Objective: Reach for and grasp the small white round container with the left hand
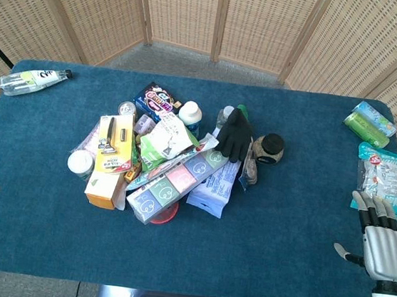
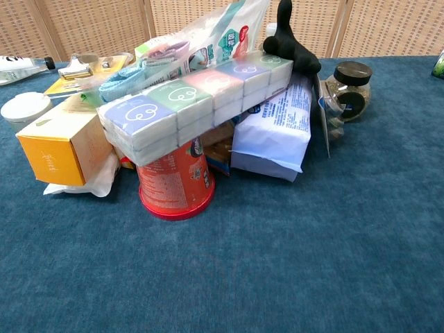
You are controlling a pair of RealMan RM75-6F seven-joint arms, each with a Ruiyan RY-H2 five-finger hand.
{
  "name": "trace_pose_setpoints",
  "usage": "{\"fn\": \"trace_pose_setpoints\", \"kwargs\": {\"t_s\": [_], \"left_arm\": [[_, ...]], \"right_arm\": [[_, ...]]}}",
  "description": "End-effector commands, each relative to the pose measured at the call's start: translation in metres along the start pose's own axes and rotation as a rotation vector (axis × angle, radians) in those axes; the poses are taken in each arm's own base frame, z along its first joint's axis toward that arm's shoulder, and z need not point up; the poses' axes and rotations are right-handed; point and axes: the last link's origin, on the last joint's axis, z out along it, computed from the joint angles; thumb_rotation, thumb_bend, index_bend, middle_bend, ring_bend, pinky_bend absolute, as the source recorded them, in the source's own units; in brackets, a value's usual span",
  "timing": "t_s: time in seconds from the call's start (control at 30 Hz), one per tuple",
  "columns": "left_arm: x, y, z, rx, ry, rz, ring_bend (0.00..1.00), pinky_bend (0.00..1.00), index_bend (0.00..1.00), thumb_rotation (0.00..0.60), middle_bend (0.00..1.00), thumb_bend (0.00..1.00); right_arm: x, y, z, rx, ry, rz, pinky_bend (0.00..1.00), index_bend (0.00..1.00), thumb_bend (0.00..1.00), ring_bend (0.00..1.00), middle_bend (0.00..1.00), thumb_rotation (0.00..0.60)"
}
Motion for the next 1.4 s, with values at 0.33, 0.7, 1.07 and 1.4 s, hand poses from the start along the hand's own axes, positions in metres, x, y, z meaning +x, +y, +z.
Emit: {"fn": "trace_pose_setpoints", "kwargs": {"t_s": [0.33, 0.7, 1.07, 1.4], "left_arm": [[-0.013, 0.013, 0.009, -0.027, -0.049, -0.15, 0.0, 0.0, 0.0, 0.6, 0.0, 0.0], [-0.059, 0.066, 0.043, -0.103, -0.124, -0.364, 0.0, 0.0, 0.0, 0.6, 0.0, 0.0], [-0.083, 0.111, 0.067, -0.159, -0.142, -0.414, 0.0, 0.0, 0.0, 0.6, 0.0, 0.0], [-0.1, 0.138, 0.085, -0.191, -0.117, -0.46, 0.1, 0.18, 0.09, 0.6, 0.15, 0.0]], "right_arm": [[0.0, -0.001, -0.001, 0.002, -0.005, 0.003, 0.0, 0.0, 0.0, 0.0, 0.0, 0.6], [0.003, 0.0, -0.002, 0.002, -0.005, 0.016, 0.0, 0.0, 0.0, 0.0, 0.0, 0.6], [0.009, 0.004, -0.001, -0.009, 0.003, 0.041, 0.0, 0.0, 0.0, 0.0, 0.0, 0.6], [0.011, 0.006, 0.0, -0.014, 0.004, 0.052, 0.0, 0.0, 0.0, 0.0, 0.0, 0.6]]}}
